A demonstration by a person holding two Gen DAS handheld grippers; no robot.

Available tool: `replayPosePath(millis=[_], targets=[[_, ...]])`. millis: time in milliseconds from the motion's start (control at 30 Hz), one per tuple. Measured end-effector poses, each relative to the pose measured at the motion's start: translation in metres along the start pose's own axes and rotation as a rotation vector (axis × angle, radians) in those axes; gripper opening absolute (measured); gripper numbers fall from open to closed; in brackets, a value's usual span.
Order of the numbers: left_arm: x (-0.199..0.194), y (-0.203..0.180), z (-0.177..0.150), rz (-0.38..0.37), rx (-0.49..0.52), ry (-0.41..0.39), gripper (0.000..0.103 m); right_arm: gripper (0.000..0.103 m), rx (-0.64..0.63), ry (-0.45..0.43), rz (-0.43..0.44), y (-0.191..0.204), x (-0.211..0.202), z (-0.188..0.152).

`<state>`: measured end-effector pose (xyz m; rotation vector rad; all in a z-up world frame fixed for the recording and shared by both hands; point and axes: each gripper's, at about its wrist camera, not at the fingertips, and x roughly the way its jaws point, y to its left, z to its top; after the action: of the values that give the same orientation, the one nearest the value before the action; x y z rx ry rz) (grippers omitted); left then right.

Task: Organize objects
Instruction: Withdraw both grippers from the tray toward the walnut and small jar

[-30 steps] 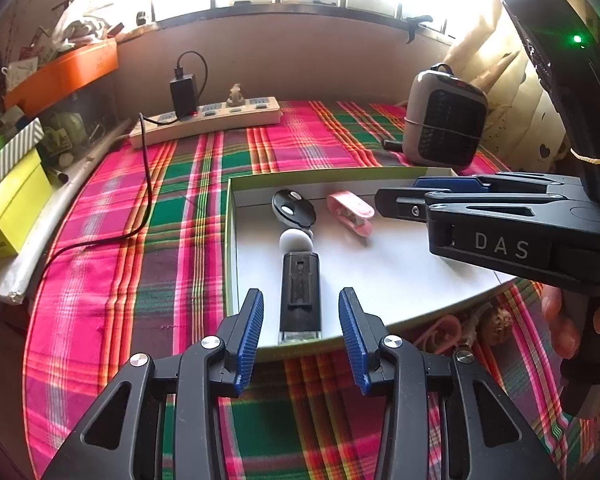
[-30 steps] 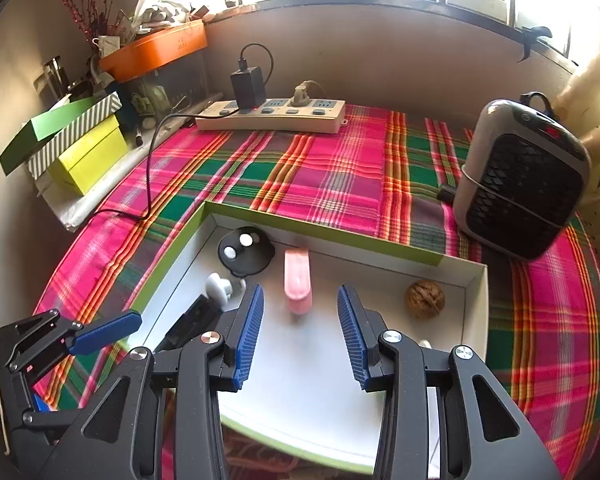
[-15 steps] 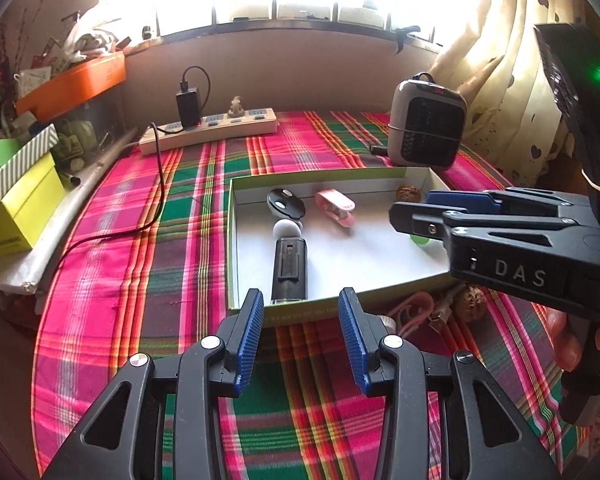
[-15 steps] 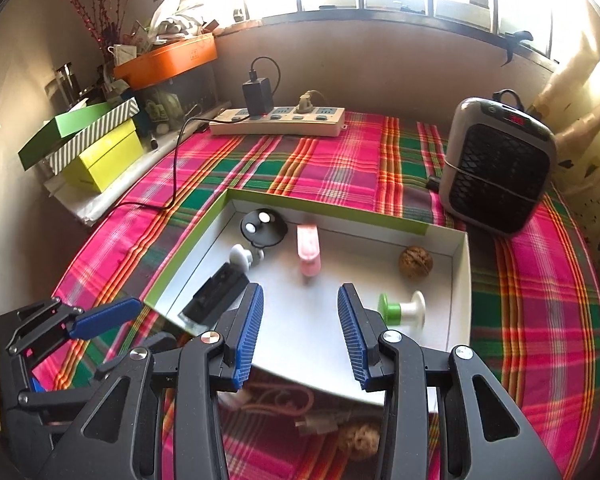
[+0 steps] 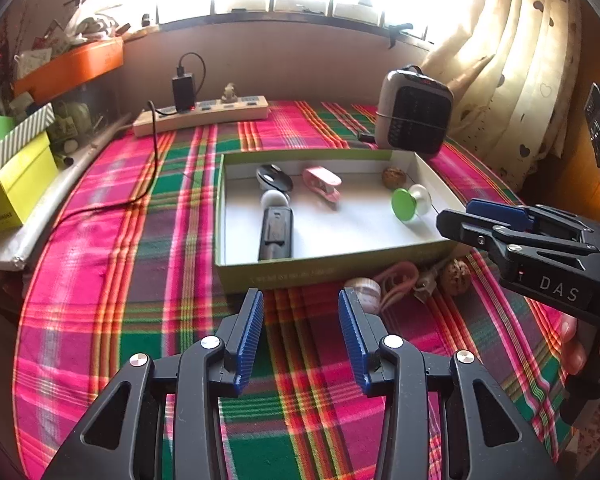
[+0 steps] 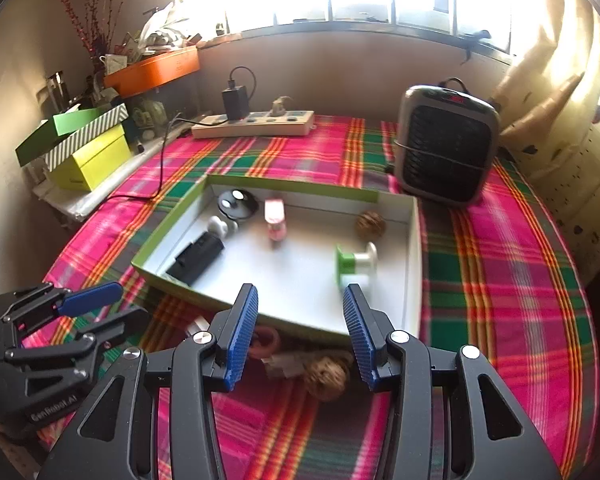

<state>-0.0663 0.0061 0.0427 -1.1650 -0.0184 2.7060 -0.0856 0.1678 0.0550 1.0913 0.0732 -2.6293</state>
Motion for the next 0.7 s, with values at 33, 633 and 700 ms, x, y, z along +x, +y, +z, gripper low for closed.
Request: replayPosePath(millis=[33, 633, 700], targets=[[0.001, -0.001, -0.001, -0.003, 0.001, 0.004, 0.038, 0.046, 0.004, 0.000, -0.004, -0.002, -0.001, -0.003], [0.023, -0.021, -0.003, -0.088, 0.029, 0.065, 0.042, 0.046, 0.066, 0.018, -0.054, -0.029, -0.010, -0.039], [0.025, -0.021, -0.002, -0.085, 0.027, 0.066, 0.042, 0.047, 0.069, 0.020, -0.059, -0.032, -0.011, -0.043]])
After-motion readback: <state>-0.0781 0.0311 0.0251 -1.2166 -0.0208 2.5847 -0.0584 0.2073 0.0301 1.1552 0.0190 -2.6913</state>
